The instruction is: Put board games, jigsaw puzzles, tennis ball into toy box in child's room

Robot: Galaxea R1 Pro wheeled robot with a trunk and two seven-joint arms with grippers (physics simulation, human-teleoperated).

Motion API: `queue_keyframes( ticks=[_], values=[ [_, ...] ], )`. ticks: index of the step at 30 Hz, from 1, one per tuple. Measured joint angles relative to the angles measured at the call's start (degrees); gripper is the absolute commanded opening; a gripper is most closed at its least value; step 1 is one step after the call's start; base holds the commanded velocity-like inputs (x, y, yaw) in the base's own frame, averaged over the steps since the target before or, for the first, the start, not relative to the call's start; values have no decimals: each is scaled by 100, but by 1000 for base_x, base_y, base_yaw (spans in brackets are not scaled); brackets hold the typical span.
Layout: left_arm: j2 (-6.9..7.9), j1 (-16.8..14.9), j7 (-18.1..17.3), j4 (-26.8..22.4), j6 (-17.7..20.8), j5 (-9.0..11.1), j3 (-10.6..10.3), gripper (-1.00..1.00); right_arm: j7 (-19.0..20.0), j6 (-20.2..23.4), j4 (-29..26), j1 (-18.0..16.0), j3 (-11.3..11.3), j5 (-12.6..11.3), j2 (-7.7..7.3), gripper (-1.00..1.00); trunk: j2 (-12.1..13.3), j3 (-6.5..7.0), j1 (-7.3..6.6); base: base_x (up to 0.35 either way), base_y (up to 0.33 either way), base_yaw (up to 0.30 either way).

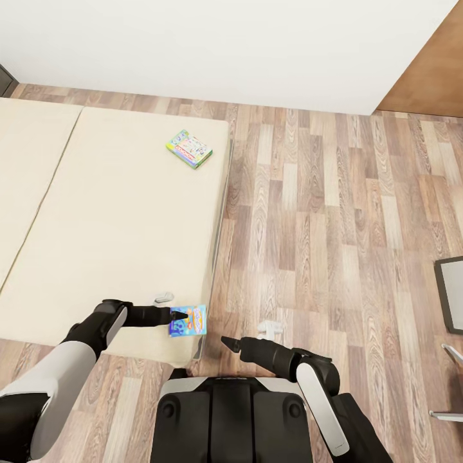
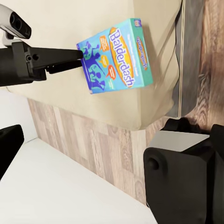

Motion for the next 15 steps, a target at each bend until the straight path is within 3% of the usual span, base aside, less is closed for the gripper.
queue_keyframes(
  ticks=[15],
  values=[
    [2, 0, 5, 0, 0, 0, 2, 100, 0, 1, -2, 3, -1, 0, 0, 100, 0, 0, 0, 0, 0, 0]
  ],
)
